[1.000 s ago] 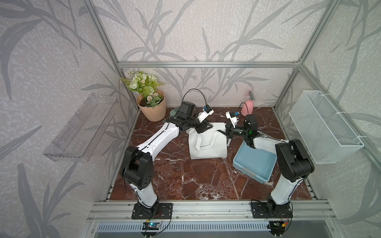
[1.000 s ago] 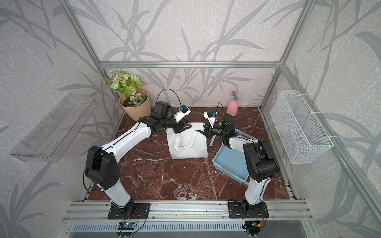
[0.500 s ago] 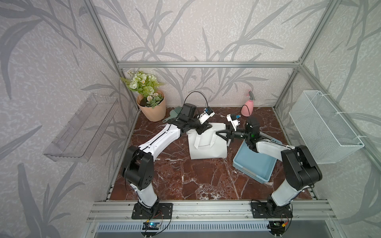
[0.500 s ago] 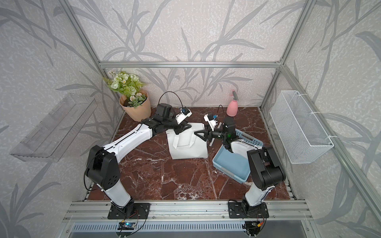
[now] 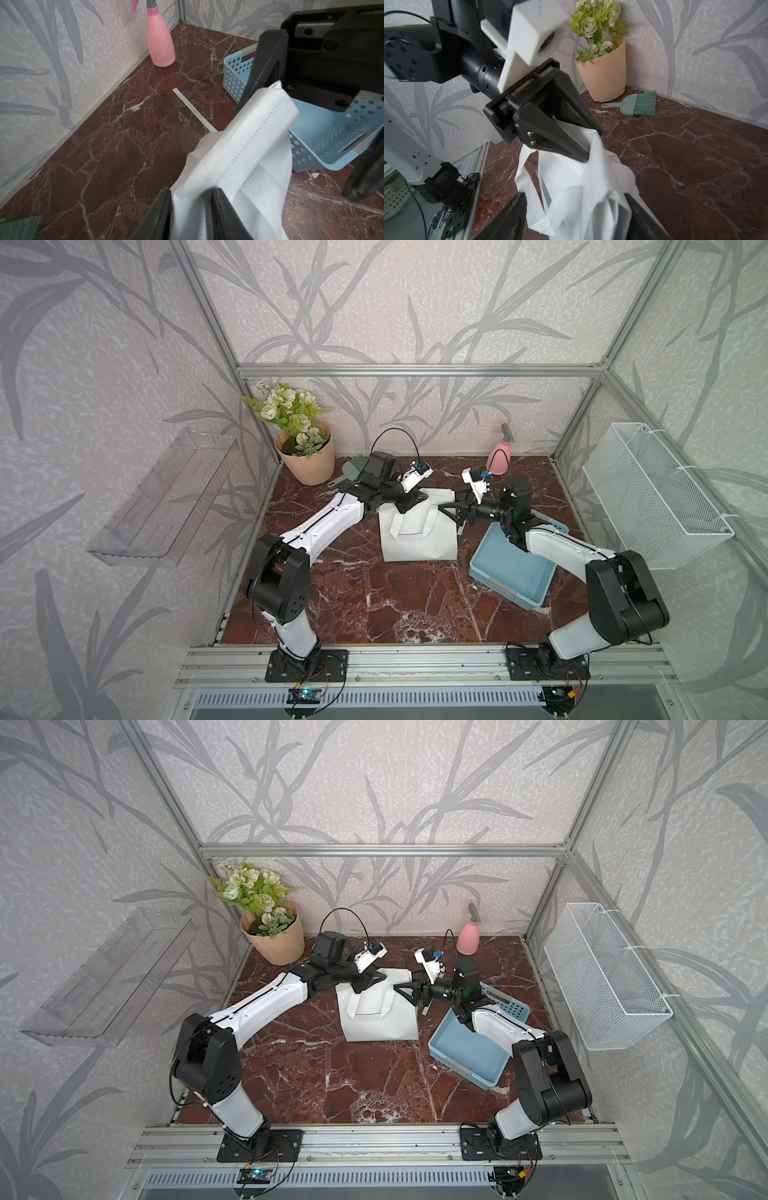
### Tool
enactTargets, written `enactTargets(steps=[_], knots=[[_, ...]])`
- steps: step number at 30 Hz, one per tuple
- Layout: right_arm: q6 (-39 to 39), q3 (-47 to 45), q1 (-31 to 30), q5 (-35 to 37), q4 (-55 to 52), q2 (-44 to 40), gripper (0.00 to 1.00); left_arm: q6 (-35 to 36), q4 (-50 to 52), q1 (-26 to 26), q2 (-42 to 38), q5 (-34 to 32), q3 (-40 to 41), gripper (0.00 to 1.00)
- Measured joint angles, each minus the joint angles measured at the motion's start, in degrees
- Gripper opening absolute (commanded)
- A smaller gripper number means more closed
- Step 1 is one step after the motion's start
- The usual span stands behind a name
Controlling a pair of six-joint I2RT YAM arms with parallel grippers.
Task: Place the ice pack in the delivery bag
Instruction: Seal the delivery bag at the center of the board.
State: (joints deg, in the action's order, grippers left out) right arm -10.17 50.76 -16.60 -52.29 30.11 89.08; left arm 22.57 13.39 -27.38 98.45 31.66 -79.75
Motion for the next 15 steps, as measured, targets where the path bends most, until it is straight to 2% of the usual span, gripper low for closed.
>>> enactTargets(steps=[3, 5, 9, 13, 15], knots=[[-0.5, 1.6, 0.0, 0.1, 0.0, 1.3, 0.70, 0.1, 0.0, 0.0, -0.7, 0.0, 0.5, 0.37], [-0.8, 2.3, 0.0, -0.1, -0.2, 2.3, 0.64, 0.3, 0.0, 0.0, -1.0, 0.0, 0.8, 0.39], [-0.6, 2.9, 0.0, -0.3, -0.8, 4.1, 0.36, 0.5, 0.0, 0.0, -1.3, 0.0, 1.0, 0.40], [-1.0, 2.9, 0.0, -0.7, -1.3, 5.1, 0.03, 0.9, 0.2, 0.0, -1.5, -0.1, 1.1, 0.43], [-1.4, 2.9, 0.0, -0.7, -1.1, 5.2, 0.00, 1.1, 0.4, 0.0, -1.6, -0.2, 1.2, 0.48]])
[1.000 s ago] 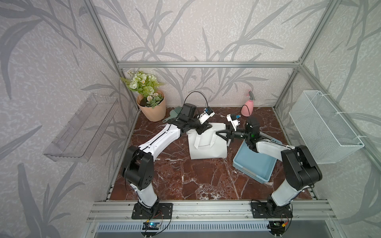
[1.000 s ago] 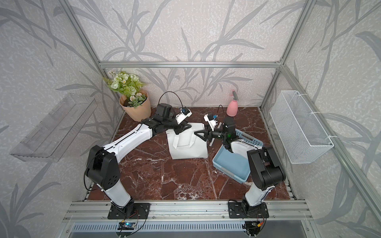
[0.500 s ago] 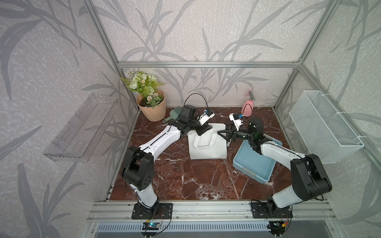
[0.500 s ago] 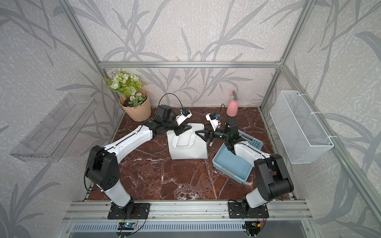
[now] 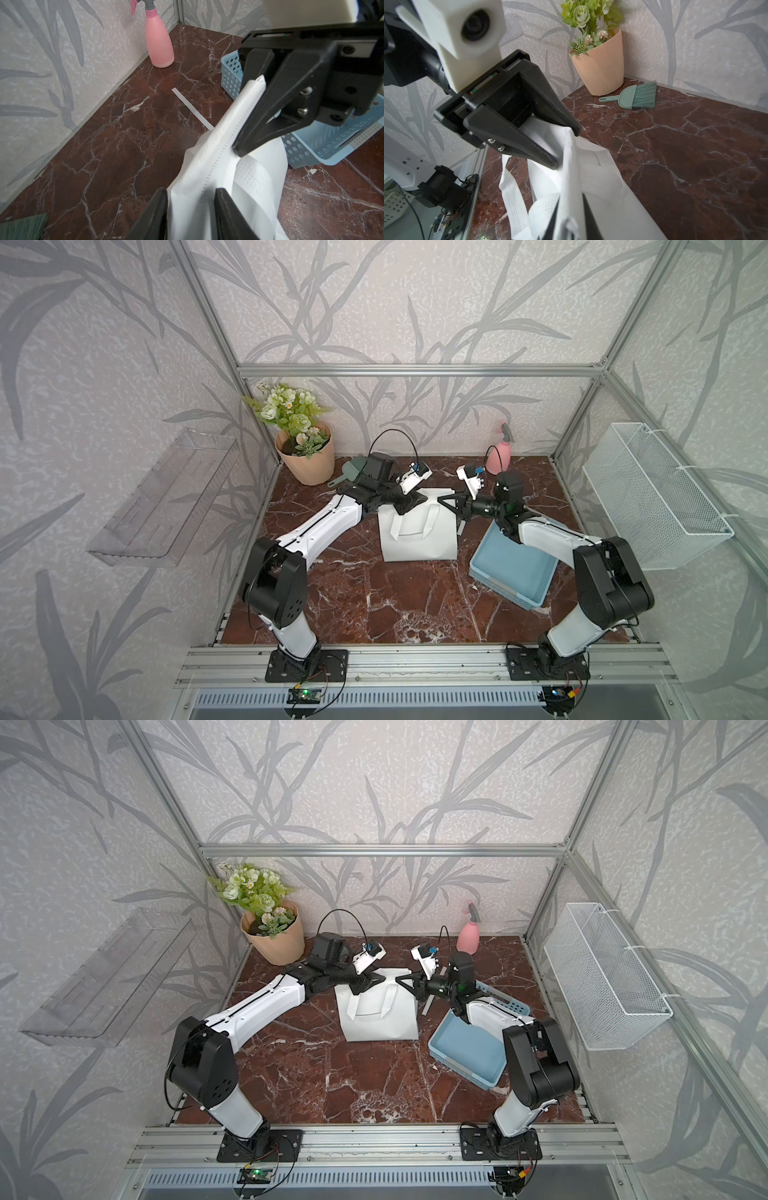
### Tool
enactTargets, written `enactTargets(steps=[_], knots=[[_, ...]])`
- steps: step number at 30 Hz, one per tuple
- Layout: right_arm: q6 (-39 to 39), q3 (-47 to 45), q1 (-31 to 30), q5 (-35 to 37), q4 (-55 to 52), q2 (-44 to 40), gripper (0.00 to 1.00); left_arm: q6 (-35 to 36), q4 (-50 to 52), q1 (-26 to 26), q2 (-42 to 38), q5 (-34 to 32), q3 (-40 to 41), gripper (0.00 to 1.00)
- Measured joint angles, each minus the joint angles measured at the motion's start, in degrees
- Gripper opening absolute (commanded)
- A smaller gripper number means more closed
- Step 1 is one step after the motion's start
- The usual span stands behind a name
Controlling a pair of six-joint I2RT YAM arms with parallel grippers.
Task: Place the ice pack in the delivery bag
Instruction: Seal the delivery bag at the center of the board.
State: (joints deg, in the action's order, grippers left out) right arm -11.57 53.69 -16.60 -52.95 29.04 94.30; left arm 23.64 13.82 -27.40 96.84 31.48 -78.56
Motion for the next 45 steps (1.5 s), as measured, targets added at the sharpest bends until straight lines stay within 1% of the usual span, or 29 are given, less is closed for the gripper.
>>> enactTargets(steps=[1, 3, 5, 8, 10, 11, 12, 15, 17, 19, 21, 24, 28, 32, 35, 40, 41, 42, 43, 45], knots=[[-0.2, 0.0, 0.0, -0.1, 0.3, 0.0, 0.00, 0.0, 0.2, 0.0, -0.1, -0.1, 0.0, 0.52], [-0.4, 0.0, 0.0, -0.2, 0.5, 0.0, 0.00, -0.2, 0.8, 0.0, -0.4, -0.5, 0.1, 0.65], [-0.5, 0.0, 0.0, -0.3, 0.7, 0.1, 0.00, -1.1, 1.5, 0.0, -1.4, -2.1, 0.4, 0.72], [-0.6, 0.0, 0.0, -0.3, 1.1, 0.1, 0.00, -2.9, 2.0, 0.7, -4.5, -4.4, 1.8, 0.75], [-0.7, 0.0, 0.0, -0.2, 1.2, 0.1, 0.00, -4.4, 1.2, 1.9, -8.7, -4.6, 4.9, 0.77], [-0.8, 0.0, 0.0, -0.3, 1.3, 0.2, 0.00, -5.4, 0.5, 3.4, -11.7, -4.3, 7.3, 0.78], [-0.9, 0.0, 0.0, -0.3, 1.4, 0.2, 0.00, -6.6, -0.6, 5.1, -14.6, -3.7, 9.6, 0.80], [-1.4, 0.0, 0.0, -0.3, 1.9, 0.4, 0.00, -10.8, -6.0, 12.2, -23.6, -1.1, 18.4, 0.88], [-2.0, 0.0, 0.1, -0.6, 2.4, 0.6, 0.00, -13.4, -9.9, 16.7, -28.6, -0.1, 24.3, 0.89], [-2.4, 0.1, 0.1, -0.9, 2.8, 0.9, 0.00, -15.0, -13.2, 18.1, -31.6, 1.3, 29.4, 0.90], [-2.8, 0.3, 0.1, -1.2, 2.9, 1.2, 0.00, -16.2, -16.5, 18.0, -32.7, 3.2, 33.4, 0.90], [-3.3, 0.7, 0.1, -1.5, 2.9, 1.4, 0.00, -17.7, -20.3, 17.7, -31.5, 5.6, 36.7, 0.90], [-3.6, 0.9, 0.1, -1.7, 2.9, 1.5, 0.00, -18.6, -25.0, 17.7, -27.6, 8.8, 37.1, 0.89], [-3.7, 0.9, 0.1, -2.2, 2.9, 1.5, 0.00, -19.0, -29.1, 17.7, -23.7, 10.3, 37.1, 0.85], [-3.6, 0.9, 0.1, -2.2, 2.8, 1.5, 0.00, -19.4, -32.2, 17.7, -21.0, 10.8, 37.0, 0.78], [-3.6, 0.9, 0.1, -2.2, 2.8, 1.5, 0.00, -20.7, -35.8, 17.8, -17.4, 11.5, 37.0, 0.72], [-3.6, 0.9, 0.1, -2.2, 2.8, 1.5, 0.00, -20.9, -36.5, 17.9, -16.9, 11.7, 37.0, 0.68], [-3.6, 0.9, 0.1, -2.2, 2.8, 1.5, 0.00, -21.5, -37.1, 18.0, -16.5, 12.0, 36.9, 0.61], [-3.6, 0.9, 0.1, -2.2, 2.8, 1.5, 0.00, -21.9, -37.8, 18.1, -16.0, 12.4, 36.7, 0.58], [-3.6, 0.9, 0.1, -2.2, 2.8, 1.5, 0.00, -22.5, -39.1, 18.4, -15.0, 13.5, 35.9, 0.56]])
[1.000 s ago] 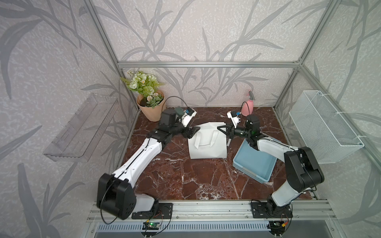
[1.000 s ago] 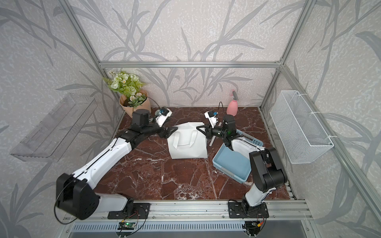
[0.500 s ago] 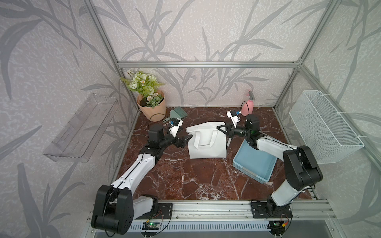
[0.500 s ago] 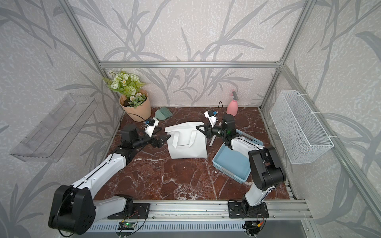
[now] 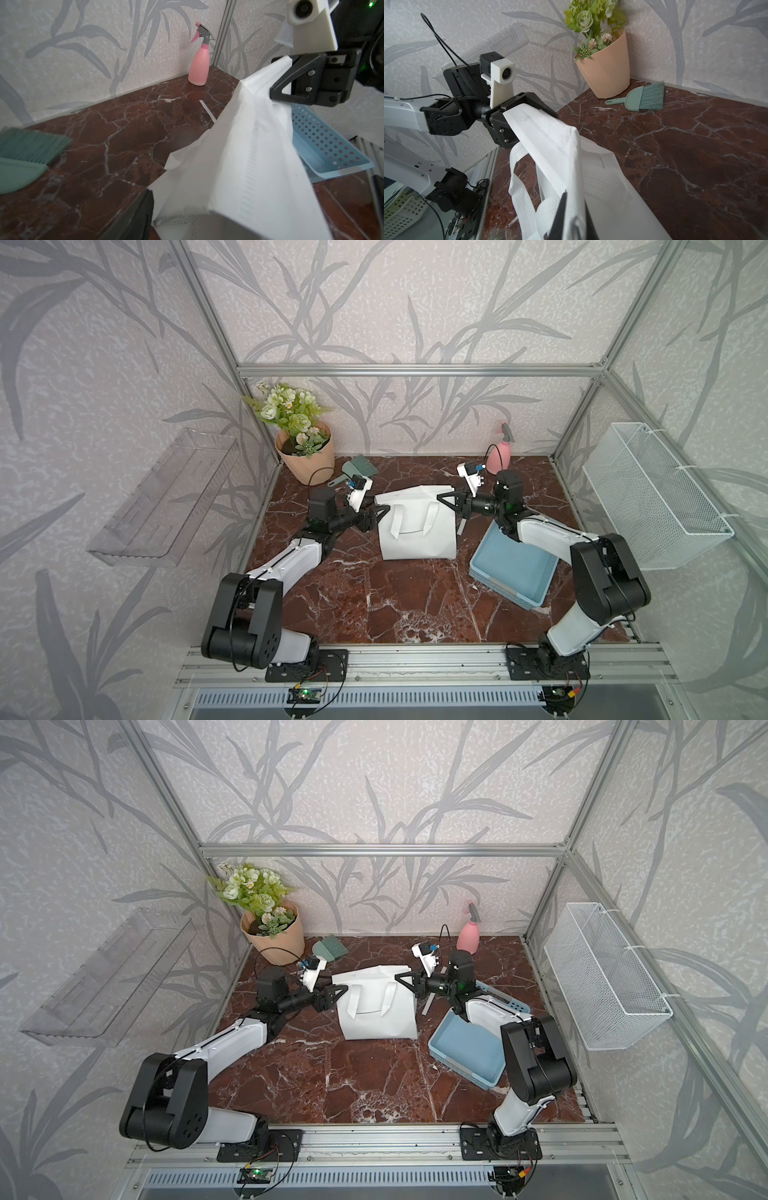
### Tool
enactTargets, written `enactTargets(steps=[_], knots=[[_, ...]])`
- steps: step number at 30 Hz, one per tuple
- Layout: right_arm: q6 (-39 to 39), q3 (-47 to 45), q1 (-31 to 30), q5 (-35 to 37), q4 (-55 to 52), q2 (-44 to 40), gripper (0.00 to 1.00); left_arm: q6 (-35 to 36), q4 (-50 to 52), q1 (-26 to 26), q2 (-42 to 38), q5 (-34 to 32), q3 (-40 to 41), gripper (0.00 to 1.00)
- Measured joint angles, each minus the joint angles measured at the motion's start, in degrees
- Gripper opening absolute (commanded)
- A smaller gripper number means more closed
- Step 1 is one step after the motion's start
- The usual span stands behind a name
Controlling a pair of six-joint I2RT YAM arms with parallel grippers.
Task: Place the ice pack in the delivery bag
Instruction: Seal the delivery bag at the center of the board.
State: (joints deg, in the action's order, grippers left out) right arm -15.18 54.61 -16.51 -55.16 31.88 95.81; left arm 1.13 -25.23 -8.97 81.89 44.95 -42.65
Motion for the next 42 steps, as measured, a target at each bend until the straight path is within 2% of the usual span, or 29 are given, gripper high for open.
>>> enactTargets(steps=[2, 3, 5, 7, 11, 12, 13, 14, 27, 31, 35, 42], knots=[[0.0, 0.0, 0.0, 0.0, 0.0, 0.1, 0.00, -1.0, -0.8, 0.3, 1.3, 1.0, -1.0, 0.46], [0.0, 0.1, 0.0, 0.0, 0.0, 0.2, 0.00, -1.4, -1.6, 0.5, 2.1, 1.7, -1.5, 0.45], [0.0, 0.4, 0.0, 0.0, 0.0, 0.3, 0.00, -2.8, -2.8, 1.0, 3.5, 3.3, -2.3, 0.32], [0.0, 0.7, 0.0, -0.1, 0.0, 0.4, 0.00, -3.8, -3.7, 1.4, 4.9, 4.8, -2.9, 0.31], [0.2, 0.7, 0.0, -0.1, 0.0, 0.5, 0.00, -6.3, -4.4, 2.1, 7.0, 7.3, -4.0, 0.12], [0.2, 0.7, 0.0, -0.1, 0.0, 0.5, 0.00, -6.6, -4.8, 2.2, 7.3, 7.9, -4.1, 0.11], [0.2, 0.7, 0.0, 0.0, 0.0, 0.5, 0.10, -7.0, -4.9, 2.3, 7.4, 8.5, -4.1, 0.11], [0.1, 0.7, 0.0, 0.0, -0.1, 0.5, 0.26, -7.1, -5.0, 2.3, 7.4, 8.9, -4.1, 0.09], [-5.1, 0.9, 1.7, -0.3, 4.5, 0.5, 0.60, -7.2, -5.0, 2.5, 7.4, 10.6, -4.2, 0.09], [-3.2, 1.3, 2.4, 1.2, 1.1, -1.3, 0.63, -7.1, -4.7, 2.5, 7.4, 10.6, -4.2, 0.07], [3.1, 6.7, 1.7, 4.9, -9.0, -4.6, 0.63, -6.7, -3.5, 2.5, 6.8, 10.4, -4.2, 0.02], [19.0, 24.9, -7.8, 10.3, -31.8, -4.8, 0.63, -5.8, -2.1, 1.7, 4.9, 9.0, -4.2, 0.00]])
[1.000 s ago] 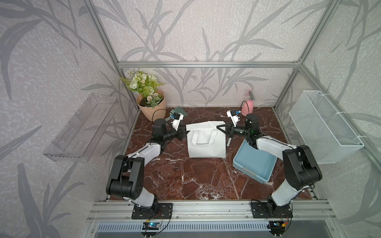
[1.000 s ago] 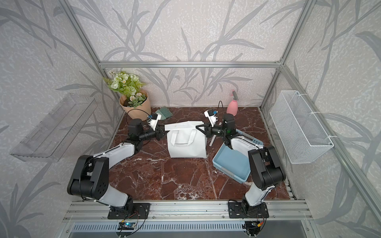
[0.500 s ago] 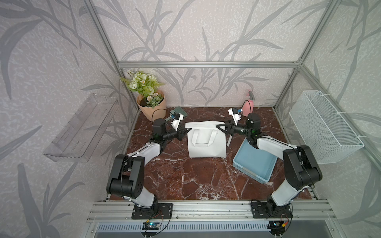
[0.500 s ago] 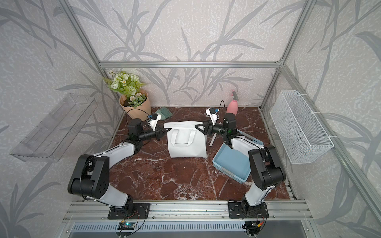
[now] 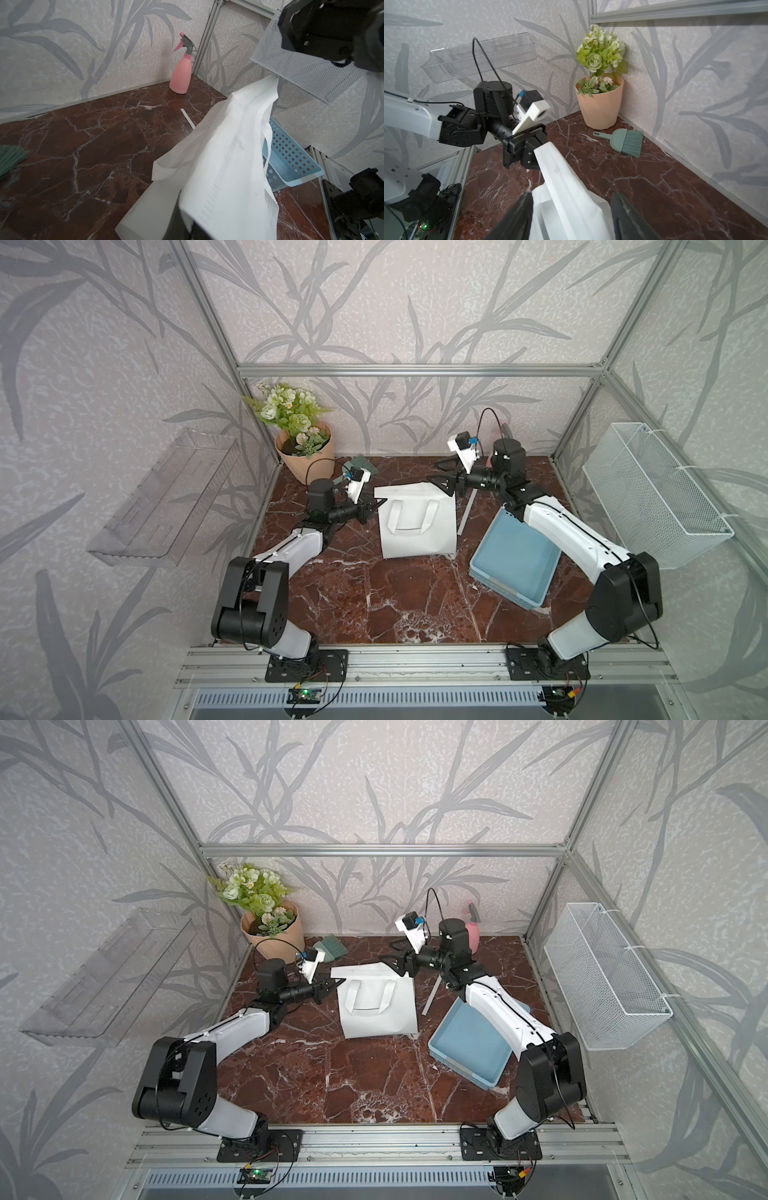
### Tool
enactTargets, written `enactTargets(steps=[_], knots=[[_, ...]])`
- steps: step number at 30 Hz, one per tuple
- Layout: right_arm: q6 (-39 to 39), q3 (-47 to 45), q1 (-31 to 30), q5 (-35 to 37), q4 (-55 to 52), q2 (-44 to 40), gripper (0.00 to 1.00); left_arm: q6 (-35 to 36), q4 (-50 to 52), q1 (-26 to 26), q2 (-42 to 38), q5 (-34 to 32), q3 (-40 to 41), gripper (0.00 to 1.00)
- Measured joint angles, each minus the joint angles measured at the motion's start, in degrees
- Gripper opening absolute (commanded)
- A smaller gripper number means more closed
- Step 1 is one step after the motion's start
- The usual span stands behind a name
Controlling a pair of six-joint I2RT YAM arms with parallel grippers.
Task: Place the ice pack in the delivery bag
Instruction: Seal the delivery bag at the center of the board.
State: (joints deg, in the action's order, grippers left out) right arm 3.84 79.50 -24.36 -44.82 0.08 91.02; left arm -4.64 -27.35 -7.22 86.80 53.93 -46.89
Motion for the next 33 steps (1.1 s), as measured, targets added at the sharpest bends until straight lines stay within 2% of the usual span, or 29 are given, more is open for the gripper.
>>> enactTargets(steps=[5, 12, 21, 31, 33], knots=[[8.5, 12.0, -4.9, 1.3, -14.1, 8.1, 0.63, 0.7, 0.8, -0.8, -0.5, -0.5, 0.0, 0.00], [14.4, 25.8, -5.2, 1.3, -30.8, 21.2, 0.63, 2.8, 2.8, -2.2, -2.3, -1.4, 0.0, 0.00], [18.1, 32.2, -5.7, -1.8, -40.0, 23.5, 0.62, 4.4, 3.8, -2.6, -3.7, -1.4, 0.1, 0.00], [22.9, 33.3, -6.3, -0.7, -43.5, 25.2, 0.33, 5.1, 6.3, -2.9, -4.1, -1.3, 0.2, 0.00], [24.4, 33.3, -6.5, 0.1, -44.2, 25.2, 0.23, 5.2, 6.5, -3.0, -4.3, -1.3, 0.3, 0.00]])
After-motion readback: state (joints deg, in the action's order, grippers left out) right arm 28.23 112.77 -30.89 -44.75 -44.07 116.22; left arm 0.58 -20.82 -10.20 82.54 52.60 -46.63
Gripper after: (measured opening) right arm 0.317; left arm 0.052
